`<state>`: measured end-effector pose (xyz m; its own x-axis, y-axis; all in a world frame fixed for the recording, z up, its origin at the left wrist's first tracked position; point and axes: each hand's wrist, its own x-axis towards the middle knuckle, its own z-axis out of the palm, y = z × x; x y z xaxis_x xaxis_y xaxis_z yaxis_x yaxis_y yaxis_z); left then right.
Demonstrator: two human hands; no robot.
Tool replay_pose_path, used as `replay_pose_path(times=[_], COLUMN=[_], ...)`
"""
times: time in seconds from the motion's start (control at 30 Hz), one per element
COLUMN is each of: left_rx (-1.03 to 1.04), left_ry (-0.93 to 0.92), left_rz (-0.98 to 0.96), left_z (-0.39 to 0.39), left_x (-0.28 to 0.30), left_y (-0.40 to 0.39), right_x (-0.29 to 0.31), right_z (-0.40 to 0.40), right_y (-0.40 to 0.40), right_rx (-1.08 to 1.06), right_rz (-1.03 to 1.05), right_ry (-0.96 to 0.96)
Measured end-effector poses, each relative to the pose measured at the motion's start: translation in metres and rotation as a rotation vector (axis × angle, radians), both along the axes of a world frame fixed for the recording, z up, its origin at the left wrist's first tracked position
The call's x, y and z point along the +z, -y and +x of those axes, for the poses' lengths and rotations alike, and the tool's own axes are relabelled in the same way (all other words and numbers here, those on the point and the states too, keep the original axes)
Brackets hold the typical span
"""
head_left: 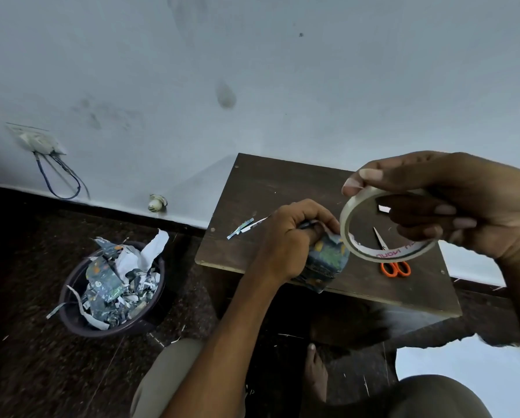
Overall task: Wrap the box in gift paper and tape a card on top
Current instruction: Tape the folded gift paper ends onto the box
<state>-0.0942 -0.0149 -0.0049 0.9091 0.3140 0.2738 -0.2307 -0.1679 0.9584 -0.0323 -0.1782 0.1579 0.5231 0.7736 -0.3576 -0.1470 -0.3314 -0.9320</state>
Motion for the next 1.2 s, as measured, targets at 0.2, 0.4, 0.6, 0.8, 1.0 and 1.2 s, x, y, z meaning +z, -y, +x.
replay_pose_path(times=[0.2, 0.4, 0.6, 0.8, 1.0, 1.2], left_rx=[-0.055, -0.208, -0.179, -0.19, -0.216, -0.12], left_ry=[0.113, 0.037, -0.157, -0.219, -0.224, -0.141], left_rz=[-0.002, -0.281, -0.293, -0.273, -0.403, -0.418], left_z=[0.001, 0.0, 0.0, 0.0, -0.003, -0.003], left_x=[0.0, 0.002, 0.008, 0.01, 0.009, 0.011], left_y=[0.002, 0.001, -0.002, 0.001, -0.003, 0.001], right_x=[-0.018, -0.05, -0.084, -0.103, -0.106, -0.102], right_z=[0.002, -0.003, 0.003, -0.001, 0.008, 0.005], right_y=[0.002, 0.008, 0.011, -0.008, -0.01, -0.009], right_rx=[-0.002, -0.032, 0.109, 0.13, 0.112, 0.011], right_rz=[0.045, 0.1, 0.516, 0.772, 0.684, 0.586], right_ry=[-0.098, -0.249, -0.628, -0.78, -0.772, -0.629])
